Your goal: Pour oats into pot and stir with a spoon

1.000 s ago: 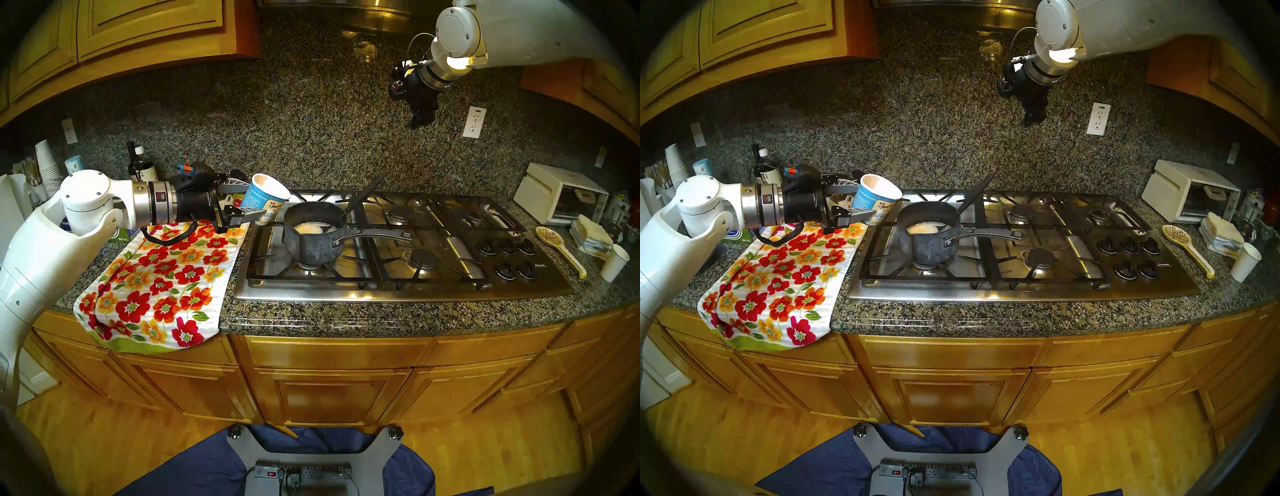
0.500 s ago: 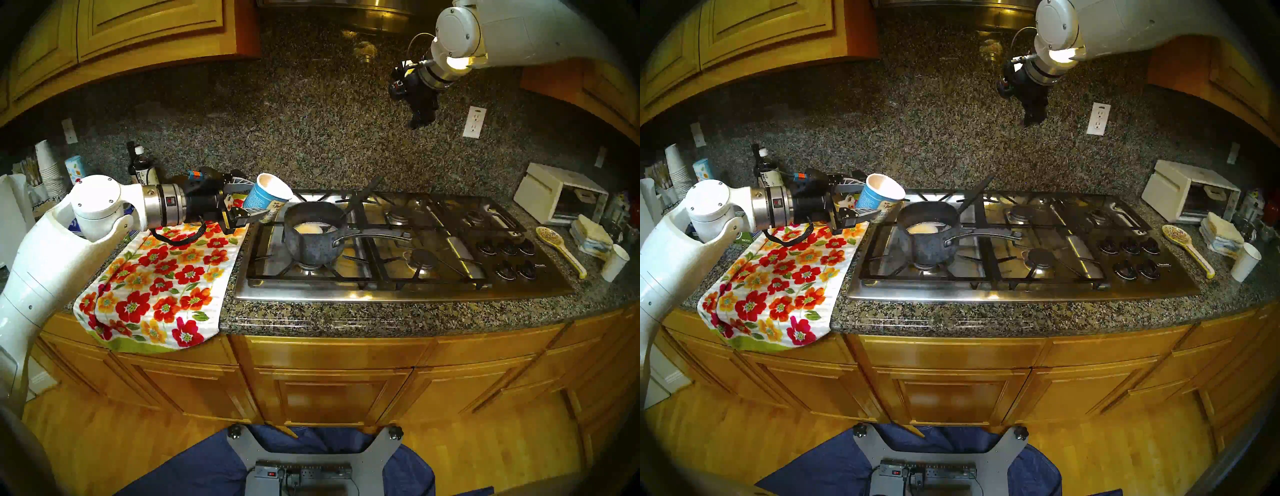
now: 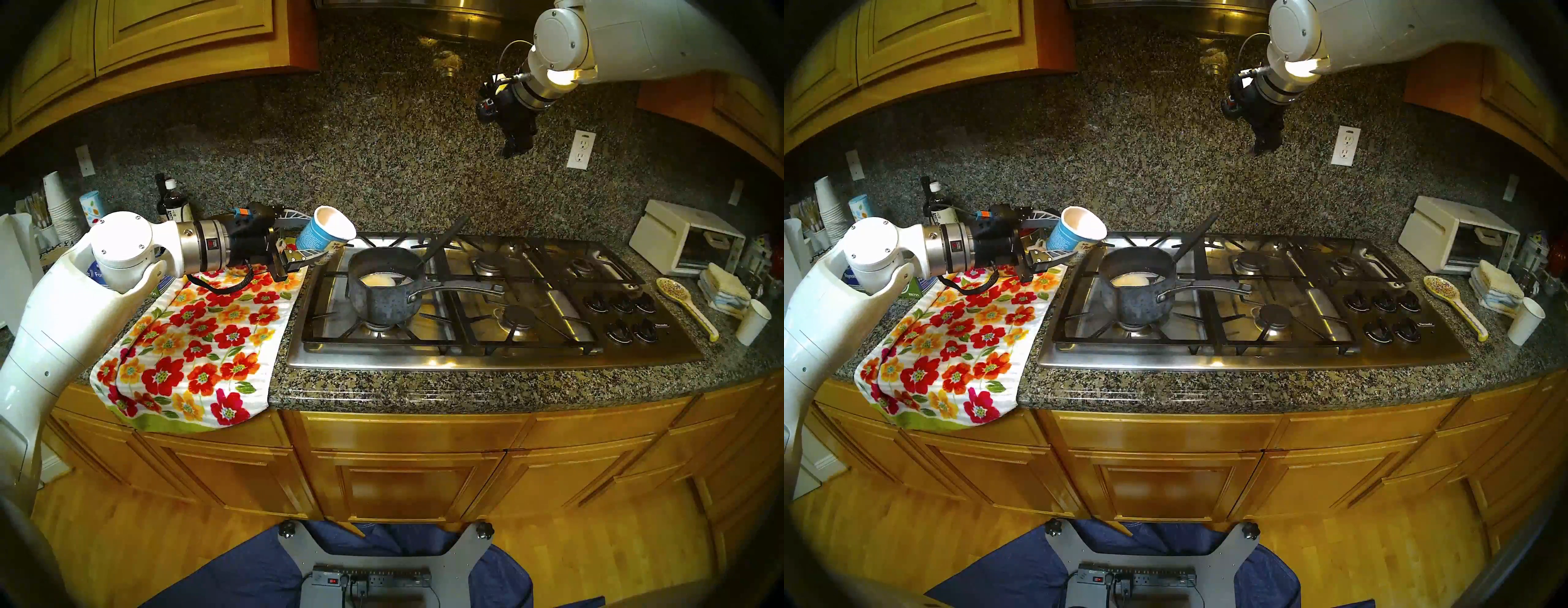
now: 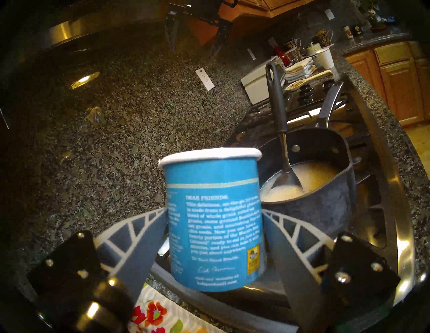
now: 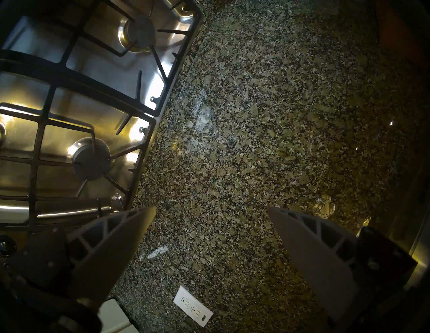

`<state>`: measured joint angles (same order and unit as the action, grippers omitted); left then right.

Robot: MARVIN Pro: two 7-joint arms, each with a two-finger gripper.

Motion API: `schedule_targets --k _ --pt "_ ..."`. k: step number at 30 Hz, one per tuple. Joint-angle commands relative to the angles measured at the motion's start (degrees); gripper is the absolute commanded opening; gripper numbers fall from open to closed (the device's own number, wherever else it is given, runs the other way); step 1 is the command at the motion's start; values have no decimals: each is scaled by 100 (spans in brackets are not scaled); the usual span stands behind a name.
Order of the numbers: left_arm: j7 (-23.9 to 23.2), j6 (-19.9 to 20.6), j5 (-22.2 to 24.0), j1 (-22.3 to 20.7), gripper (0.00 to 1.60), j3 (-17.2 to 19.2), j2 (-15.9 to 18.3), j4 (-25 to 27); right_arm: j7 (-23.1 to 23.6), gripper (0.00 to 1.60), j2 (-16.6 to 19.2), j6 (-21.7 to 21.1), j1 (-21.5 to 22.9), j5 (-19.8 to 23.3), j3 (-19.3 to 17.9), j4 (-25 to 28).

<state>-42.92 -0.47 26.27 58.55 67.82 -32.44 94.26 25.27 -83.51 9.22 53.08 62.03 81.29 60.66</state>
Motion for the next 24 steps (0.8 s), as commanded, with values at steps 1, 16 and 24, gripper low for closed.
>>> schedule_targets --k 1,16,24 --pt "105 -368 -237 -271 96 121 -53 126 -62 160 12 -42 215 6 -15 -177" --pt "100 -663 -675 -387 95 95 -212 52 -61 160 16 -45 215 0 -21 -177" --pt "92 -924 -1083 -580 88 52 -323 -80 -59 160 18 -46 215 -4 -25 -177"
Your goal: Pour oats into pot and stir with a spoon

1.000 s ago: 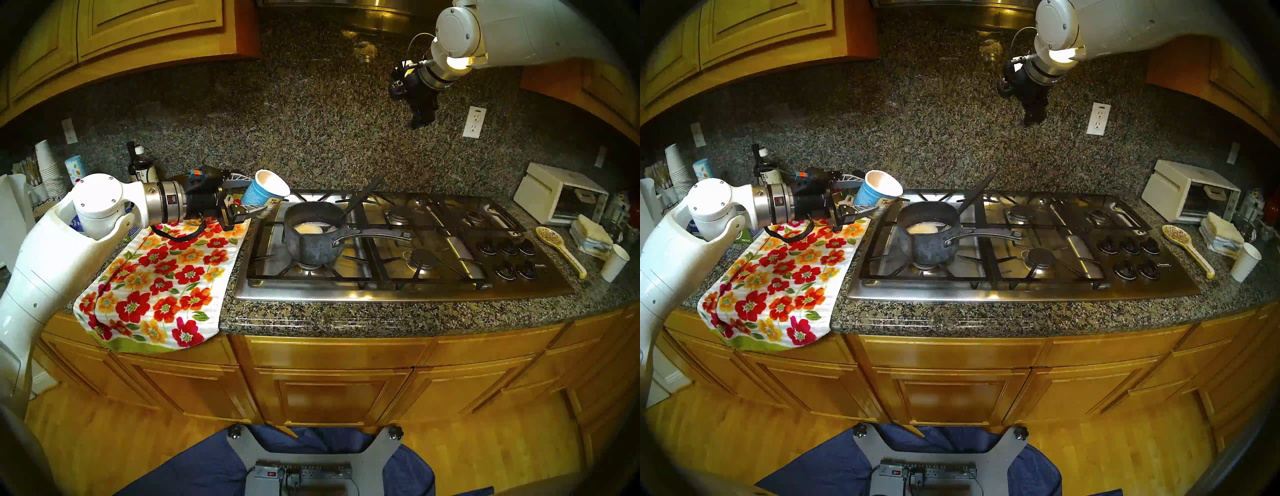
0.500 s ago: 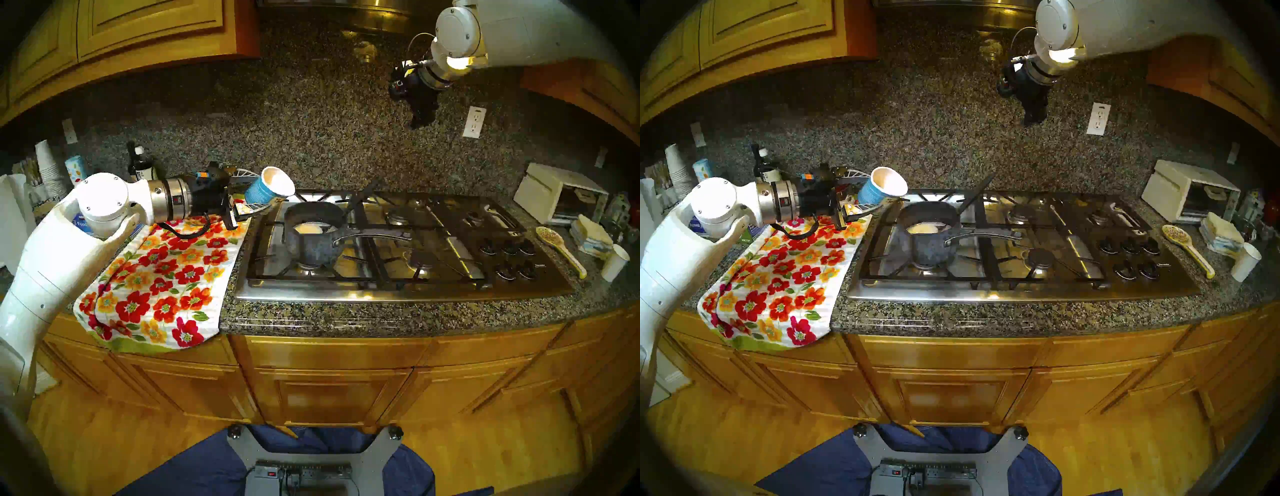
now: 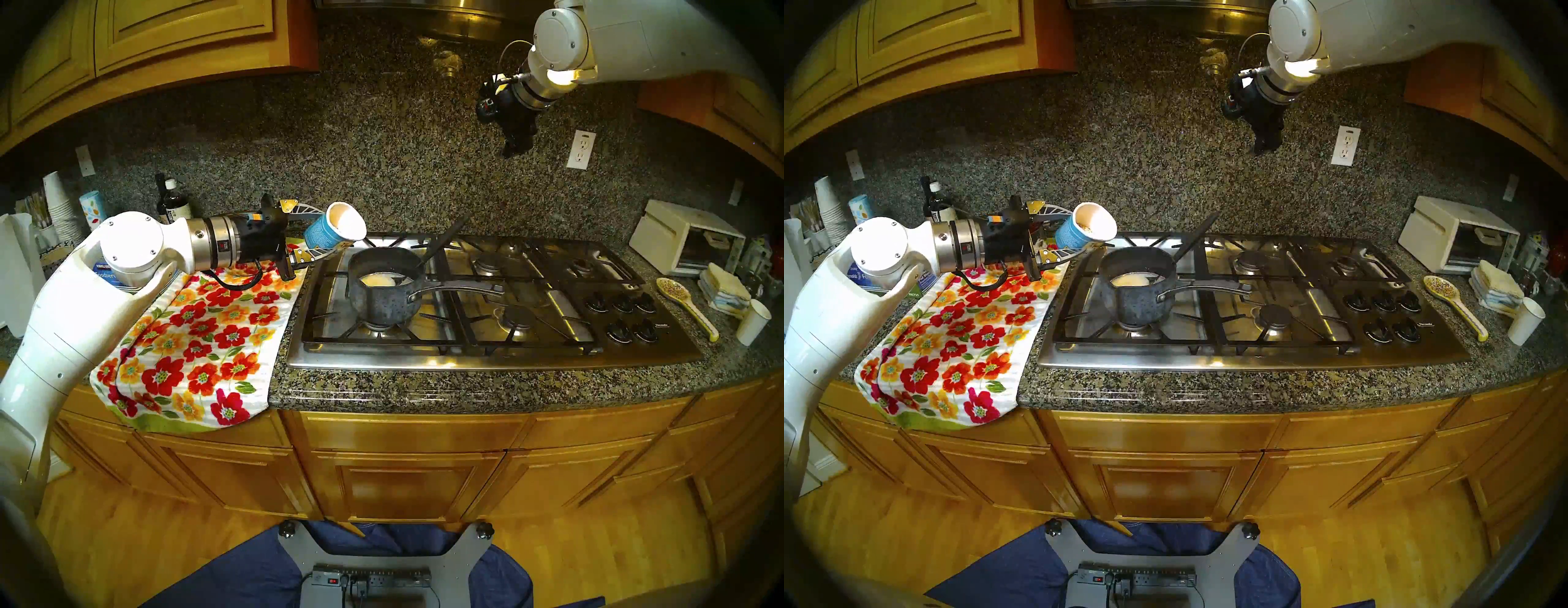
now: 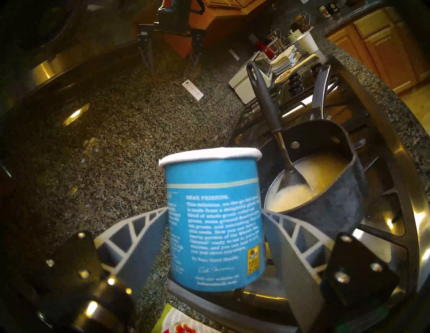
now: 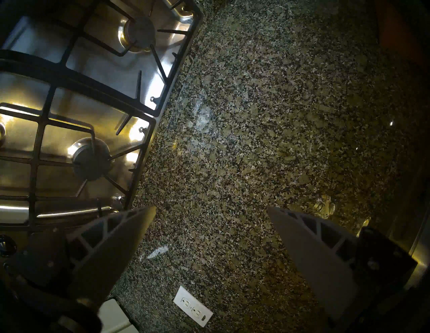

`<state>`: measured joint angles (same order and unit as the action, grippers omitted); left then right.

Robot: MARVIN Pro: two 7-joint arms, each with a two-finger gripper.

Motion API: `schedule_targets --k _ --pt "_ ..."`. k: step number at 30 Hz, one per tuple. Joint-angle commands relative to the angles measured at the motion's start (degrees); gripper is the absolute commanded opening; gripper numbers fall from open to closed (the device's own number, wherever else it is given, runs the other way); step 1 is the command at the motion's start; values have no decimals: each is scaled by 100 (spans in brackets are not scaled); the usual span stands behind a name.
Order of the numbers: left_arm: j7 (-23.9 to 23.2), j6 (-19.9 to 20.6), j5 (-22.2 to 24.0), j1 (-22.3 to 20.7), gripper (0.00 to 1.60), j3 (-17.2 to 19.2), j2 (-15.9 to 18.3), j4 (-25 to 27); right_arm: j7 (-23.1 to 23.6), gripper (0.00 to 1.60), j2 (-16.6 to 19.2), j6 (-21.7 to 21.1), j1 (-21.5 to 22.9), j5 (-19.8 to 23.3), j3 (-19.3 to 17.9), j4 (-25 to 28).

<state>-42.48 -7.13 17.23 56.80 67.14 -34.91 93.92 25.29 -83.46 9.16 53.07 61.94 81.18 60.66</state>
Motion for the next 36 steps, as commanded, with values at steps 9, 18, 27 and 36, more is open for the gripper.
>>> schedule_targets --k 9,18,27,36 --pt "80 -590 -599 -480 87 57 -194 -102 -61 160 15 -43 215 2 -18 -178" --pt "123 -736 -843 -508 87 28 -321 -105 -61 160 16 -45 215 -1 -21 -178" --pt "159 -962 -1111 -460 84 19 -344 -63 -61 160 18 -48 215 -4 -24 -179" --pt "300 -1325 -1502 -422 80 16 -380 -84 -60 160 20 -49 214 -7 -27 -179"
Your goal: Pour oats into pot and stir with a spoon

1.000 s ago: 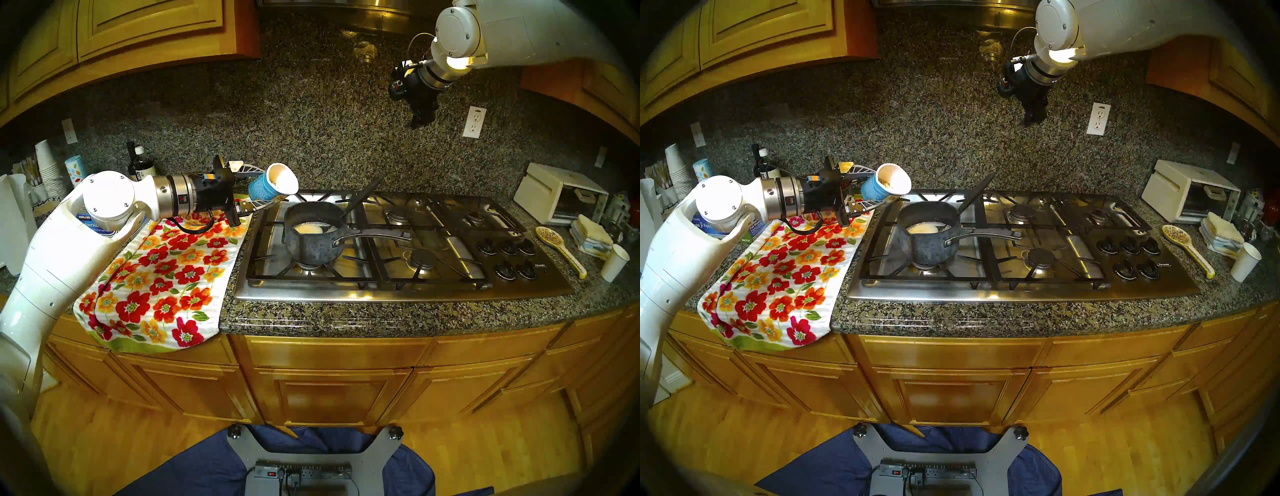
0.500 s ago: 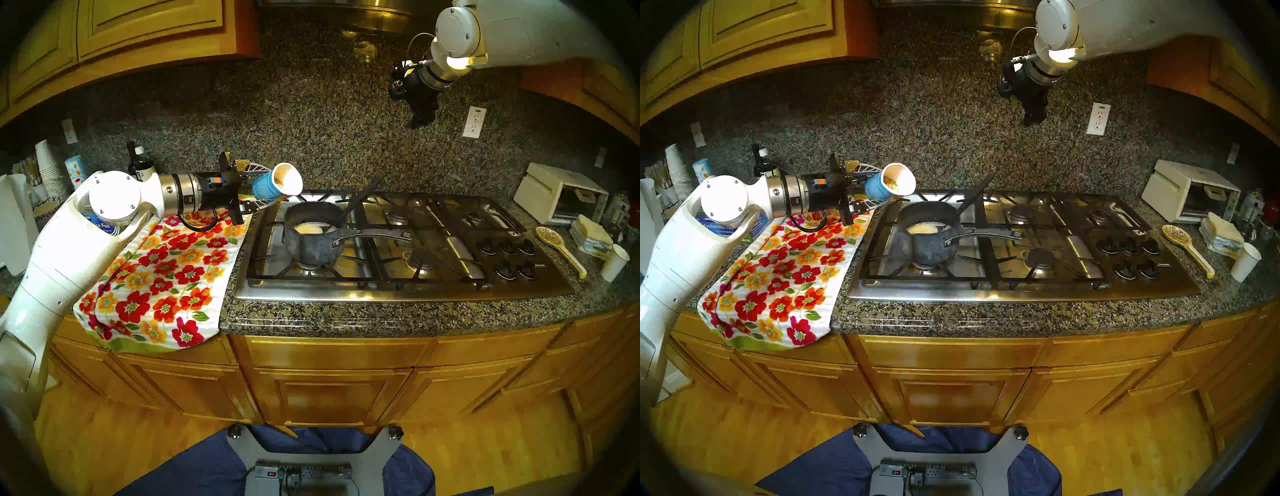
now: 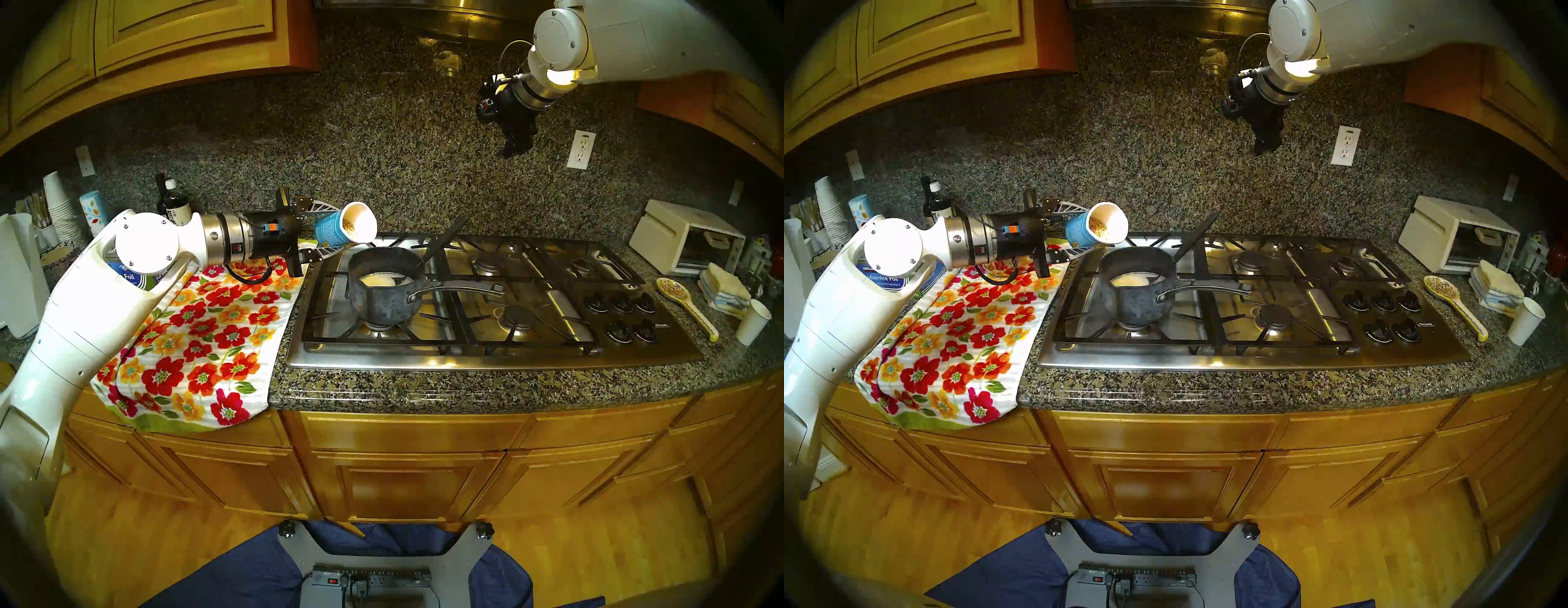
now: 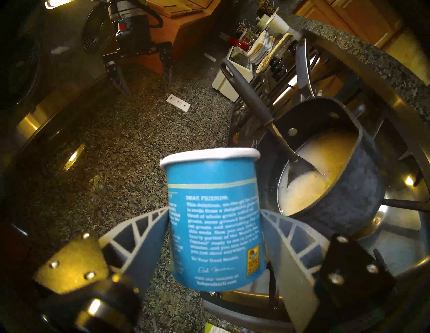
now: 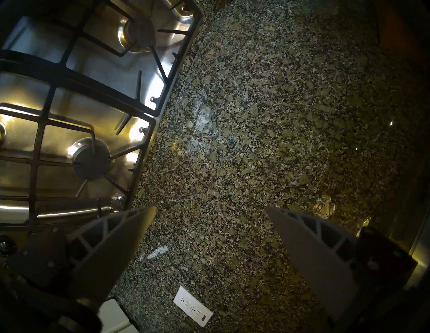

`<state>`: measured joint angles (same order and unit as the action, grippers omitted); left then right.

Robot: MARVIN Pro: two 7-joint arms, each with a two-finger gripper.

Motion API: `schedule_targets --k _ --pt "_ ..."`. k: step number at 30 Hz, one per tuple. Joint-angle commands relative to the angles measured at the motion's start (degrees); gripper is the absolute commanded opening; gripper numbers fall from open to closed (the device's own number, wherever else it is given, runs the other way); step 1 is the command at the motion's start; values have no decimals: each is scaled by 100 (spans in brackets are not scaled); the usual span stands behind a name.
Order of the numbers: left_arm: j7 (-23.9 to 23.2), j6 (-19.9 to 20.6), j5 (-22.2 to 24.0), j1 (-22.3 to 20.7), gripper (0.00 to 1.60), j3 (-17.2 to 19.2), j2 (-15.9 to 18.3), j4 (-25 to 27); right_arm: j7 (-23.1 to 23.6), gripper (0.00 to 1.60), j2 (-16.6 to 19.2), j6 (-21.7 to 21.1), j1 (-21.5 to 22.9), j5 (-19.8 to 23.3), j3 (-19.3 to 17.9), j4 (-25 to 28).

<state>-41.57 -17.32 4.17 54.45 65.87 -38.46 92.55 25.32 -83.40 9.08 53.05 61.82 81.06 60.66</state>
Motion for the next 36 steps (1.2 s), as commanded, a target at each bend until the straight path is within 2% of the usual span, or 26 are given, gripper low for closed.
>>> schedule_targets --k 1,18,36 --pt "209 -307 -195 -186 80 143 -25 53 -63 160 14 -42 216 5 -15 -179" --pt "543 -908 -1069 -209 78 122 -186 -87 -62 160 17 -44 216 0 -20 -178" --pt "865 -1329 -1867 -277 77 158 -374 -138 -60 160 20 -46 215 -5 -25 -177"
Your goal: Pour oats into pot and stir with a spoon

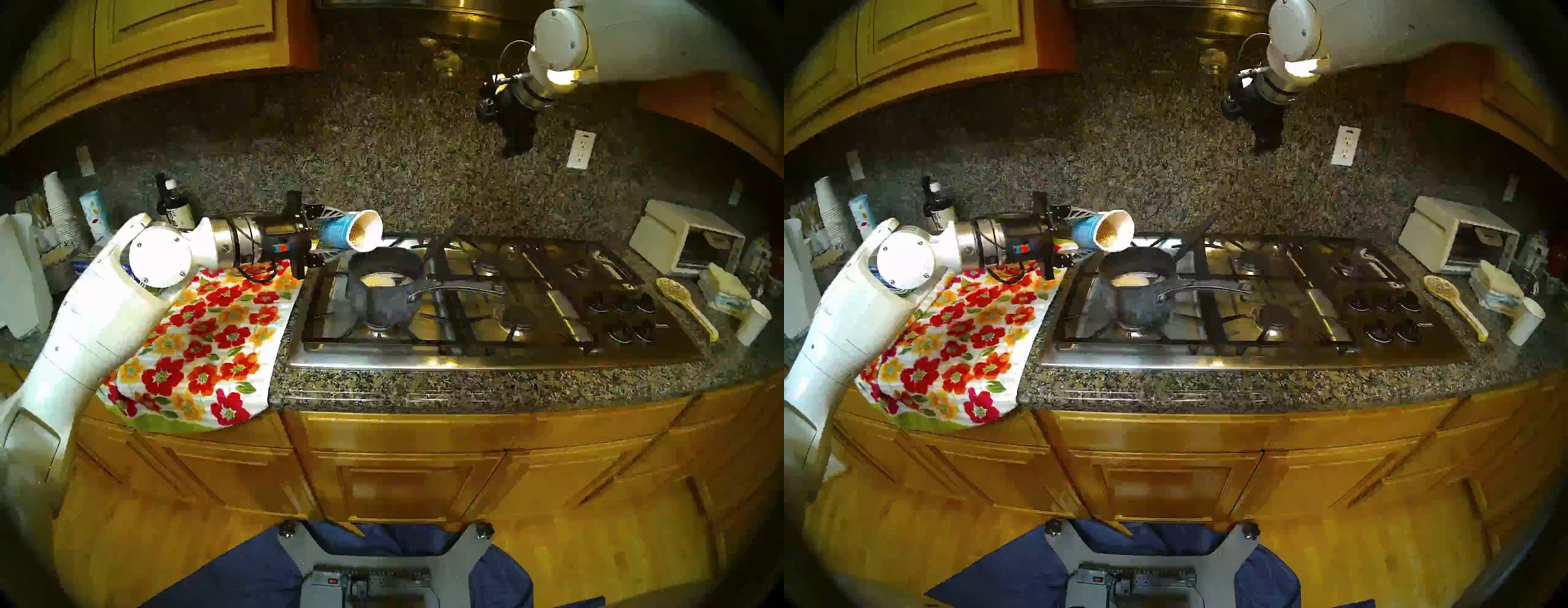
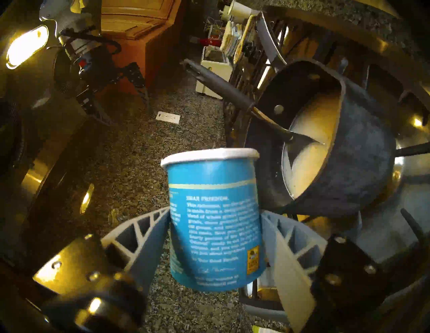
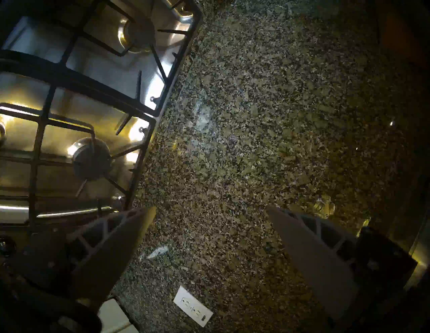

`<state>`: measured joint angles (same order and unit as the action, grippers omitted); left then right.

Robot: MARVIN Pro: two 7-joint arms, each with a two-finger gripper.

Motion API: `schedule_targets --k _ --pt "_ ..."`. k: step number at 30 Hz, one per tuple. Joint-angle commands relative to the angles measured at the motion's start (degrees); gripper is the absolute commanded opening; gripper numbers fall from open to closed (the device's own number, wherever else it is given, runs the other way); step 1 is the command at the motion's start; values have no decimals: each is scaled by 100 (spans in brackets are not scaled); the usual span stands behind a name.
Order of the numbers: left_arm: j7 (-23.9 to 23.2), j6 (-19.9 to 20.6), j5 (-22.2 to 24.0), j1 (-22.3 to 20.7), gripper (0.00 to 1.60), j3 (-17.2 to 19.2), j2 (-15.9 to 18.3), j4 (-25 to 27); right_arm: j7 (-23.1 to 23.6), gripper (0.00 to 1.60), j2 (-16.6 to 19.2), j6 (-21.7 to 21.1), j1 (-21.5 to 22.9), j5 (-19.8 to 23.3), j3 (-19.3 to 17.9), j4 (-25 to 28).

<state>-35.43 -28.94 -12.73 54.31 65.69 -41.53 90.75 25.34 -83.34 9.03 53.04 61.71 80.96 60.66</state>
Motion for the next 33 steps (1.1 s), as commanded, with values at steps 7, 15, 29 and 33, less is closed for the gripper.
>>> schedule_targets --k 7,15,29,33 --pt "370 -320 -444 -286 76 213 -115 11 -61 160 15 -41 216 3 -17 -177" --pt "571 -567 -859 -290 76 249 -148 -28 -60 160 17 -42 216 1 -20 -177" --pt "896 -881 -1424 -285 75 344 -265 -106 -59 160 19 -45 215 -4 -25 -177" --pt "975 -951 -1561 -271 75 366 -289 -94 -59 160 20 -45 215 -5 -26 -178"
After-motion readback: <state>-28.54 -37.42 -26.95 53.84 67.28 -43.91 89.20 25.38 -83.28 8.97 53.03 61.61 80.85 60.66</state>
